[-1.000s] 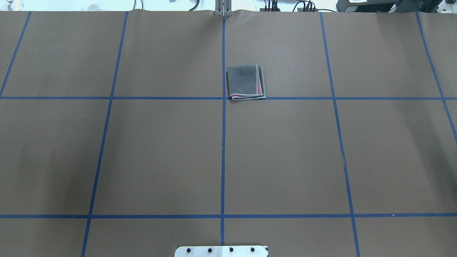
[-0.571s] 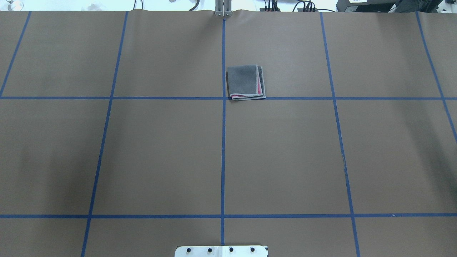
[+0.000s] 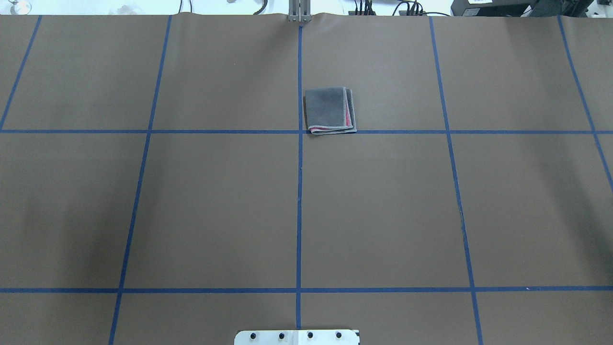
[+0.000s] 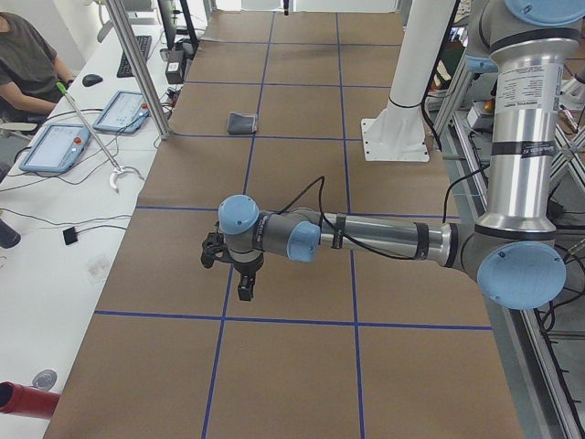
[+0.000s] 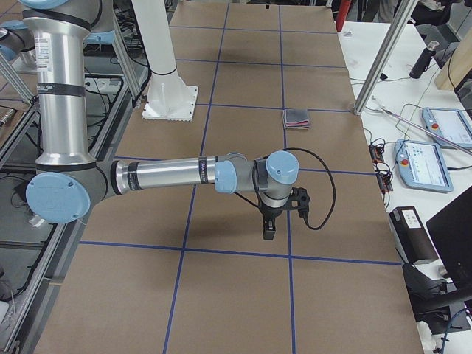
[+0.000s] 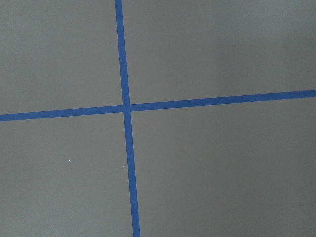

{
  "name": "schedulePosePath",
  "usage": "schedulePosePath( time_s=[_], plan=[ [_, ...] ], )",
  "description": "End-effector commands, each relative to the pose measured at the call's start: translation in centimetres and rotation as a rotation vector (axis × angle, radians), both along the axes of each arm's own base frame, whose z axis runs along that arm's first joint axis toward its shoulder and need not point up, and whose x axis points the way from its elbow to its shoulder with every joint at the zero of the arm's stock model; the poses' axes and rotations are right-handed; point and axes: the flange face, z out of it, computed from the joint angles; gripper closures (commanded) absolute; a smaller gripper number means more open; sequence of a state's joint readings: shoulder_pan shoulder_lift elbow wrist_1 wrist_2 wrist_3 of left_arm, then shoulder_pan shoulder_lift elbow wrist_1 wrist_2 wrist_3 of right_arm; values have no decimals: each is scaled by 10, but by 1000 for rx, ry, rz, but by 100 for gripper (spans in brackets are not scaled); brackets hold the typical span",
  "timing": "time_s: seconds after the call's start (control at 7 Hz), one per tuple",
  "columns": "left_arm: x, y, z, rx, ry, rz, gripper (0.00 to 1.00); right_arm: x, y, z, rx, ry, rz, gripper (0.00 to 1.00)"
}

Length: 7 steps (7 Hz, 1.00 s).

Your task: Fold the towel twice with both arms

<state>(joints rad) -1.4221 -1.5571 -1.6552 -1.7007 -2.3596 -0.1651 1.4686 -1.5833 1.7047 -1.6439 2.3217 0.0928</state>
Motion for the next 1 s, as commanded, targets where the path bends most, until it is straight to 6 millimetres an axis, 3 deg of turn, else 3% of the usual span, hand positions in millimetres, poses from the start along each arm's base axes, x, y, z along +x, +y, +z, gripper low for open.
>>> schedulePosePath(
  time_s=[0.0, 0.86],
  plan=[
    [-1, 0, -4, 7, 5, -2, 0, 0, 2, 2, -9, 3, 0, 0],
    [-1, -2, -16, 21, 50, 0, 0, 0, 4, 4, -11, 2, -1, 0]
  ],
)
